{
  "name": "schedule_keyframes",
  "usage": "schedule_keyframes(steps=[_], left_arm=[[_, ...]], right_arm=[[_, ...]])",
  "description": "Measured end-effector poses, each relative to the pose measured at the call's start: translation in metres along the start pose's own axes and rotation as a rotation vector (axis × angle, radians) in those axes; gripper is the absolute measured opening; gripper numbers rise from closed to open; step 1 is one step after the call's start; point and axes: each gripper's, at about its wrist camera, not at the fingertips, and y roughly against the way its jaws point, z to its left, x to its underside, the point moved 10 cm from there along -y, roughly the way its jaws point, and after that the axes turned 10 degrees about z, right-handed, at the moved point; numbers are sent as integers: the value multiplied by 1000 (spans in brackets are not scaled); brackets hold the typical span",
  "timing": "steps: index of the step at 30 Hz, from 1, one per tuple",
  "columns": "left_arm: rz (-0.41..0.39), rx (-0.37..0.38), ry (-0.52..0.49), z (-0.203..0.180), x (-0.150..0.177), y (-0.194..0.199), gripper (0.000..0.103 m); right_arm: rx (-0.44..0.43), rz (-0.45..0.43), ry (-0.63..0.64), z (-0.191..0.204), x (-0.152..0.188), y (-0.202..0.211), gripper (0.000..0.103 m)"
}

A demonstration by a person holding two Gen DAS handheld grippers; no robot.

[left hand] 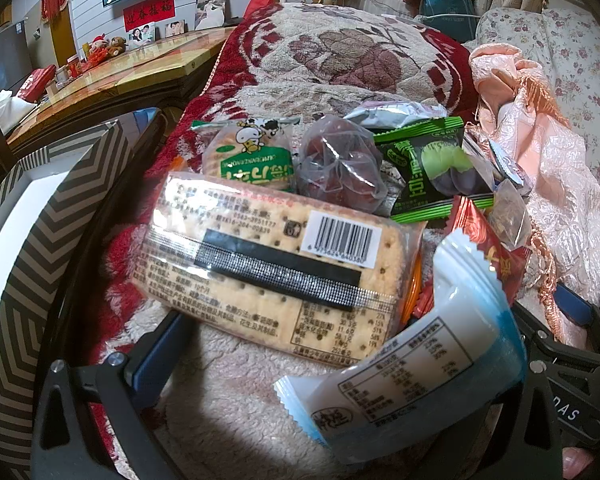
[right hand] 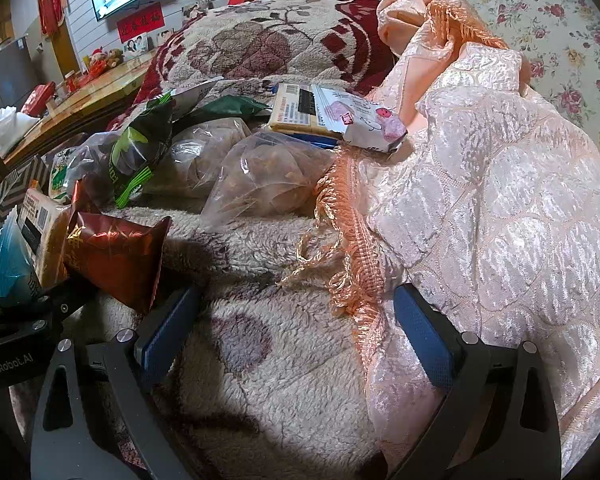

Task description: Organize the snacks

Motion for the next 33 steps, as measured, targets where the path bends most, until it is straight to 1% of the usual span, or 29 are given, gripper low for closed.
schedule_keyframes(steps=[20,23,25,27,30,33], left_arm=[[3,1,0,0,0,0,103],[33,5,-18,0,4,0,103],[57,10,-18,3,7,5,103],[60,14,-11,9,10,18,103],[25,35,-5,21,8,47,103],[26,44,-3,34,5,64,103]], right_arm=[[-1,1,0,0,0,0,98],[-5,8,-4,0,2,1,98],[-15,41,-7,1,5,4,98],[-29,70,1,4,8,9,98],[-51,63,26,10,7,25,98],[-95,47,68,19,5,41,98]])
